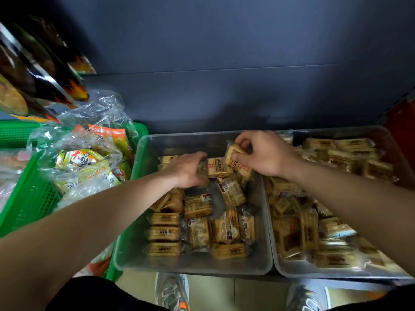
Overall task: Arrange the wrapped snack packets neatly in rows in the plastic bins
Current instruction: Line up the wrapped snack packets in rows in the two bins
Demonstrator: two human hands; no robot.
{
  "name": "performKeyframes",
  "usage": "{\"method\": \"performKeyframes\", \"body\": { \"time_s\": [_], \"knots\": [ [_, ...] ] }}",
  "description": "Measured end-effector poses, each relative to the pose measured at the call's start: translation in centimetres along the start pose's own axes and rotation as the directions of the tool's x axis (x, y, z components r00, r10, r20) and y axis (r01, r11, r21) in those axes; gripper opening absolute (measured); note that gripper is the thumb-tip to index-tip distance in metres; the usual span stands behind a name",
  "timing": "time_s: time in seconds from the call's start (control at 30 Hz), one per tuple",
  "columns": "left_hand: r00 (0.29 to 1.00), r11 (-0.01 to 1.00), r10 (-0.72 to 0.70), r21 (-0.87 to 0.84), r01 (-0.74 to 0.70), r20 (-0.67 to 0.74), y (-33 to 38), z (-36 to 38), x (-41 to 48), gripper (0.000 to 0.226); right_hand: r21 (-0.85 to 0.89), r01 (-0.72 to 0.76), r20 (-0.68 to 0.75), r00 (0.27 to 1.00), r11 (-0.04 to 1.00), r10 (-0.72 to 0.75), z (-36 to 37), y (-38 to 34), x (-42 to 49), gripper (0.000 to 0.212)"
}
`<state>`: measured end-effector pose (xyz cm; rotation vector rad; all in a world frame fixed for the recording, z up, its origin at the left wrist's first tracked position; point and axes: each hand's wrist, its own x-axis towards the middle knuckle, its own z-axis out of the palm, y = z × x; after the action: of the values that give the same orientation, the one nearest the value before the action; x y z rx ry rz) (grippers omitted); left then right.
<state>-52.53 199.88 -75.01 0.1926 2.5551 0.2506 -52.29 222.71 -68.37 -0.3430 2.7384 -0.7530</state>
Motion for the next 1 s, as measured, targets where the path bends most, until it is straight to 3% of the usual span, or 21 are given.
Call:
{"method": "performKeyframes", "body": {
  "time_s": [0.17,0.3,0.4,0.47,0.57,0.67,0.8,0.93,1.0],
  "knots": [
    [0.996,0.989,0.065,0.128,-0.073,0.068,0.6,0.2,-0.2,0.072,-0.098,0.028,-0.023,0.999,0.995,-0.03,0.4,-0.2,0.1,0.036],
    [0.981,0.981,0.138,0.116,-0.155,0.139,-0.2,0.0,-1.6,0.026,-0.137,0.038,-0.035,0.998,0.99,-0.043,0.6,-0.3,-0.1,0.036],
    [0.984,0.982,0.154,0.094,-0.162,0.09,-0.5,-0.4,-1.9,0.016,-0.148,0.031,-0.033,0.999,0.988,-0.037,0.6,-0.4,-0.1,0.036],
    [0.991,0.992,0.126,0.016,-0.126,0.037,-0.6,-0.7,-1.6,0.022,-0.157,0.029,-0.032,0.999,0.987,-0.034,0.6,-0.6,0.0,0.036],
    [0.995,0.994,0.101,0.026,-0.101,0.02,-0.1,-0.4,-1.4,0.054,-0.166,0.027,-0.029,0.999,0.986,-0.032,0.5,-0.7,0.1,0.037],
    [0.995,0.999,0.036,-0.008,-0.036,0.095,0.8,-0.3,-1.5,0.082,-0.169,0.028,-0.021,0.999,0.985,-0.032,0.6,-0.7,0.2,0.037],
    [0.989,0.981,0.135,0.131,-0.143,0.067,1.4,-1.6,-2.9,0.046,-0.153,0.029,-0.015,0.999,0.988,-0.031,0.6,-0.7,0.5,0.037],
    [0.99,0.991,0.13,-0.049,-0.127,0.047,0.2,-3.7,-5.4,0.033,-0.026,0.027,-0.002,1.0,0.999,-0.027,0.3,-0.8,0.6,0.037],
    [0.982,0.983,0.148,-0.123,-0.133,0.12,-0.2,-3.6,-6.8,0.036,0.0,0.034,0.009,0.999,0.999,-0.034,0.3,-0.9,0.6,0.035]
  ]
}}
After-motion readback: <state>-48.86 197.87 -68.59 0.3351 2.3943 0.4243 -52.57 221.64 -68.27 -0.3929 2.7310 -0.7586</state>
